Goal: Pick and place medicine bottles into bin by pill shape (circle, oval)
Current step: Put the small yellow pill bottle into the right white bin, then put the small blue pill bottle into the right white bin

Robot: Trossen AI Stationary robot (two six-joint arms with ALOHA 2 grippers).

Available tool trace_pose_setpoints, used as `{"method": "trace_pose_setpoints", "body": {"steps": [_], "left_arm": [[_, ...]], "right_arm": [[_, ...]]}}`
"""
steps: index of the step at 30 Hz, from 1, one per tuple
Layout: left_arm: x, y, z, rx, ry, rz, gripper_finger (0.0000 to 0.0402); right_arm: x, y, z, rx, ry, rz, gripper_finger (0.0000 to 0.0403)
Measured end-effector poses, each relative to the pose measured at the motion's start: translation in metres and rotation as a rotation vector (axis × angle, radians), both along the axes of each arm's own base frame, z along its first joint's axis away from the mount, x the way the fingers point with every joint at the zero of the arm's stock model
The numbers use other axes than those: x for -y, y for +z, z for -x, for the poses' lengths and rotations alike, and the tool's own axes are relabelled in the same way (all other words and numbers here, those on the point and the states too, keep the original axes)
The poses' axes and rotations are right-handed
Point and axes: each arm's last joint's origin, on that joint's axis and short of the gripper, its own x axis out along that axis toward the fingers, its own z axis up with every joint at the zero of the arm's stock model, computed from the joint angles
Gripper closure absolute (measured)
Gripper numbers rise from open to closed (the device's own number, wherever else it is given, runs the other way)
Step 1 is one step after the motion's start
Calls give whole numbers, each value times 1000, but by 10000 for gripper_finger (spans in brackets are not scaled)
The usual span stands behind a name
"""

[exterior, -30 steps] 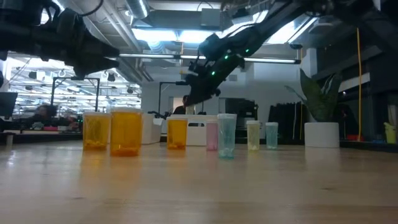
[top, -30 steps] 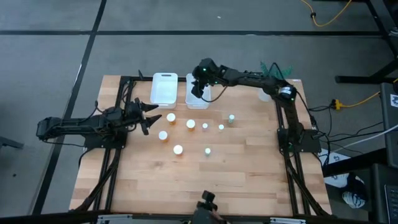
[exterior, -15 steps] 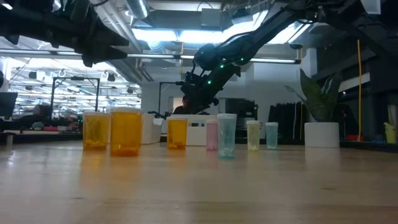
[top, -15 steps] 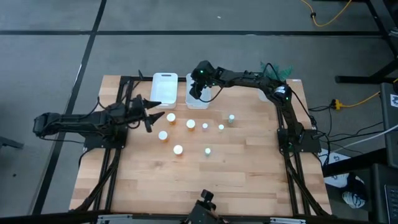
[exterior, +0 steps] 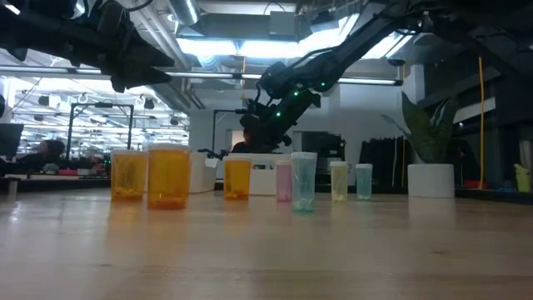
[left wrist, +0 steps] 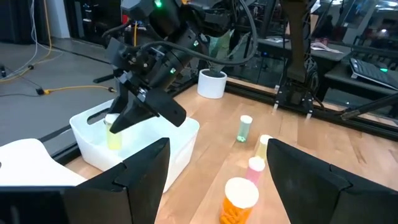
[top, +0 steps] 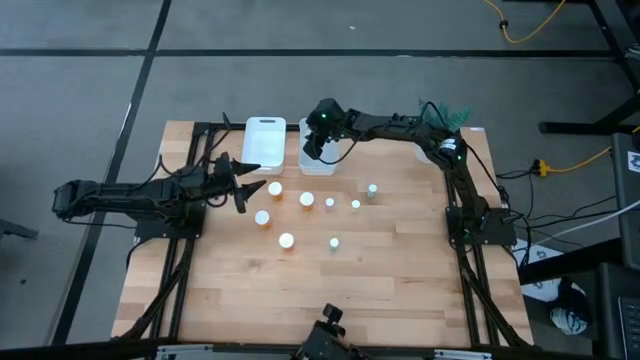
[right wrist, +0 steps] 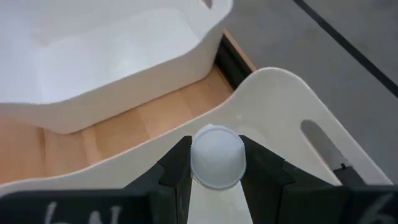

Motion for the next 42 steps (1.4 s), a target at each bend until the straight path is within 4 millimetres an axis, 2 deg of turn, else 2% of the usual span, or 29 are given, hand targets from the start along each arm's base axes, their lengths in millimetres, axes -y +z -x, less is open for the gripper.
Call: {"method": "trace_pose_setpoints", "body": {"steps": [4, 13, 22, 25, 29, 32, 36, 42], "left_arm": [[0, 0, 0, 0, -1, 0, 141], [0, 0, 0, 0, 0, 0, 141], [0, 0, 0, -1, 0, -1, 141], [0, 0, 0, -1, 0, -1, 141], [0, 0, 0, -1, -1, -1, 141], [0, 0, 0, -2, -1, 0, 141], [0, -1, 0, -7, 0, 0, 141], [0, -5, 1, -53, 0, 6, 141]], "right_arm": [[0, 0, 0, -7, -8, 2, 287], [0, -1, 1, -13, -8, 0, 247], [1, 0, 1, -17, -28, 29, 241], [2, 8, 0, -14, -34, 37, 240], [2, 34, -2, -51, -38, 8, 240], [-8, 53, 0, -157, -32, -55, 240], [-32, 78, 5, -317, 11, -136, 240], [-77, 95, 24, -623, 122, -238, 240]]}}
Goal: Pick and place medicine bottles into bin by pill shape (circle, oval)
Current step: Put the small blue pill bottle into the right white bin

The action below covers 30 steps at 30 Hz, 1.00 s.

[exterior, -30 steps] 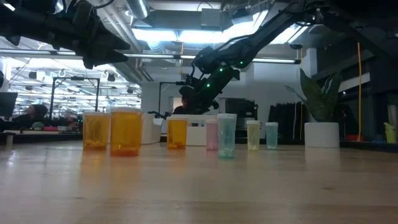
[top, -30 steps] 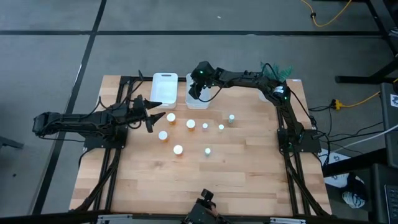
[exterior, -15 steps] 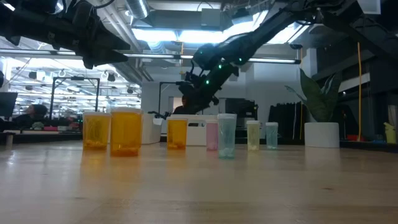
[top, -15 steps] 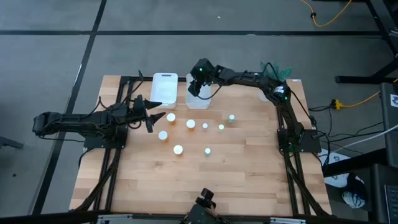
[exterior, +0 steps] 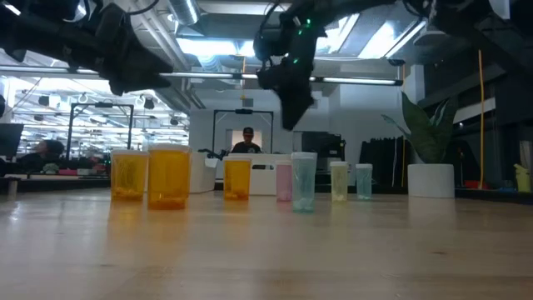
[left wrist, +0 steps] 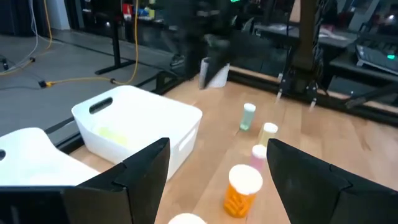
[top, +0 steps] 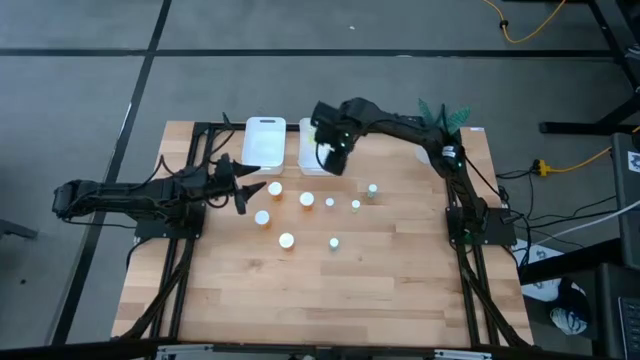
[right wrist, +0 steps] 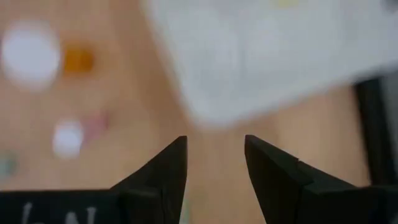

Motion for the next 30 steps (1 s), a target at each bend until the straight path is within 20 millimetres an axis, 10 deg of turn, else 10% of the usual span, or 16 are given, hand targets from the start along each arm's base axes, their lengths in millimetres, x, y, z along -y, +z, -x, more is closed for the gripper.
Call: {"method": "trace_pose_setpoints", "body": {"steps": [13, 30], "left_arm": [[0, -3, 1, -32, 0, 5, 141], [0, -3, 0, -30, 0, 5, 141]], "right_arm": [[-65, 23, 67, -137, -37, 96, 240], [-140, -95, 183, 251, -258, 58, 240]]}}
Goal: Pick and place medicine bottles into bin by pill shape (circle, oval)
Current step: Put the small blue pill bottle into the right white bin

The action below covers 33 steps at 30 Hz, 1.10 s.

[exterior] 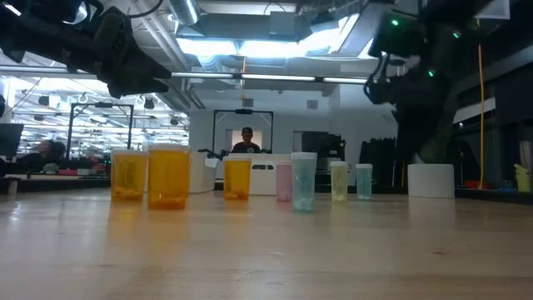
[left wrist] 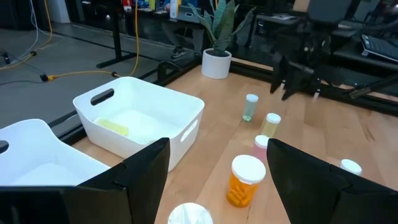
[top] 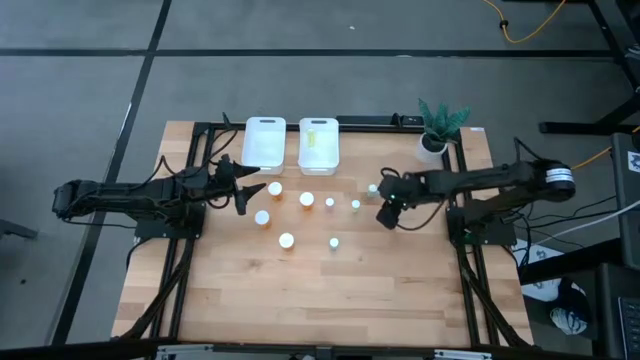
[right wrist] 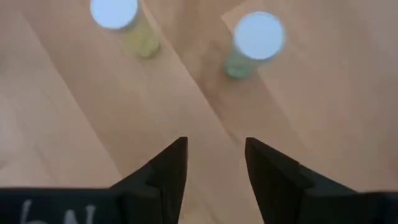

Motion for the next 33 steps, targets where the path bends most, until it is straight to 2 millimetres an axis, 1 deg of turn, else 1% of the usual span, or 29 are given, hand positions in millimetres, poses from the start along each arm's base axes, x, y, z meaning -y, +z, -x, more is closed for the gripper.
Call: {"method": "trace_pose_setpoints", "body": {"steps": [3, 6, 9, 14, 20, 25, 28, 33], "left_arm": [[0, 0, 0, 0, 0, 0, 141], [0, 0, 0, 0, 0, 0, 141], [0, 0, 0, 0, 0, 0, 141], [0, 0, 0, 0, 0, 0, 141], [0, 0, 0, 0, 1, 0, 141], [0, 0, 0, 0, 0, 0, 141], [0, 0, 0, 0, 0, 0, 141], [0, 0, 0, 0, 0, 0, 141]], "right_arm": [[0, -14, 1, 75, -19, -2, 240], [0, -20, -1, 118, 28, 27, 240], [1, -20, -1, 122, 78, 85, 240], [4, -20, -1, 107, 53, 185, 240], [4, -20, -2, 101, 55, 197, 240], [6, -28, -6, 77, 67, 227, 240], [7, -31, -10, 72, 65, 275, 240], [10, -28, -17, 138, 100, 295, 240]]}}
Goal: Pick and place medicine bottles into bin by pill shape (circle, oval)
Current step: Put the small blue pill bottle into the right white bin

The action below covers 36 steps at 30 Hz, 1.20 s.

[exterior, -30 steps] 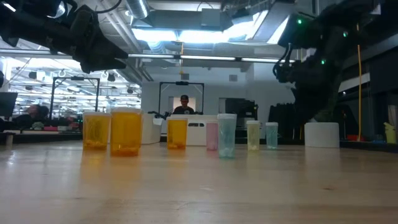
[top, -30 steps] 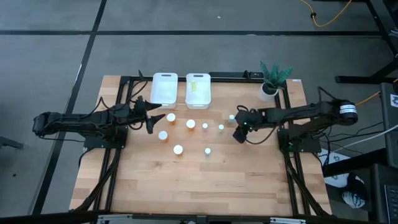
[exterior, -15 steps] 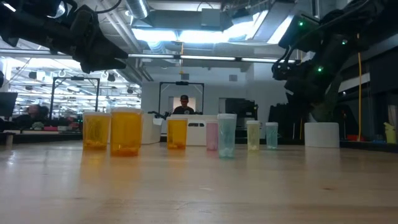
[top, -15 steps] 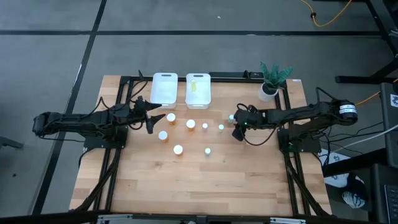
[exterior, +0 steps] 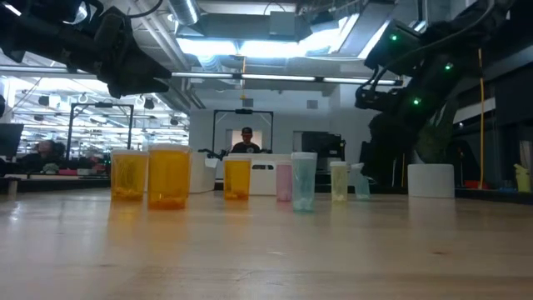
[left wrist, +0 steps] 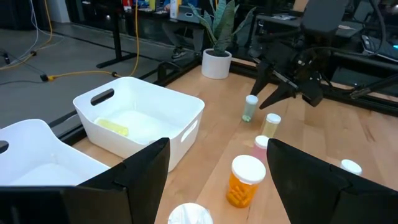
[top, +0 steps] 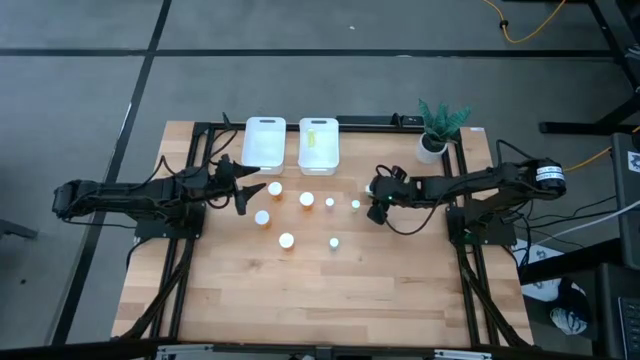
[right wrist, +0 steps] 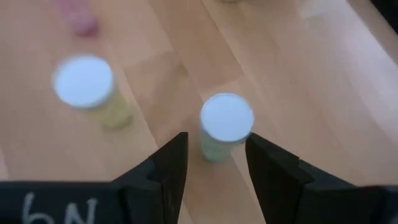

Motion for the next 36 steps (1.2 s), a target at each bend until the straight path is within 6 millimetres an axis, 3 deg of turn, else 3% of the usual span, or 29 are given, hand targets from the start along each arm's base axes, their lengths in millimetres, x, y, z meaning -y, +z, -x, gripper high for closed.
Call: {"method": "trace_pose_setpoints", "body": {"steps": [17, 28, 36], "left_arm": [[0, 0, 0, 0, 0, 0, 141], [0, 0, 0, 0, 0, 0, 141], [0, 0, 0, 0, 0, 0, 141]], "right_arm": [[17, 2, 0, 26, -46, 17, 240], [25, 10, -6, 111, -86, 115, 239], [41, 17, -7, 202, -168, 93, 188]]}}
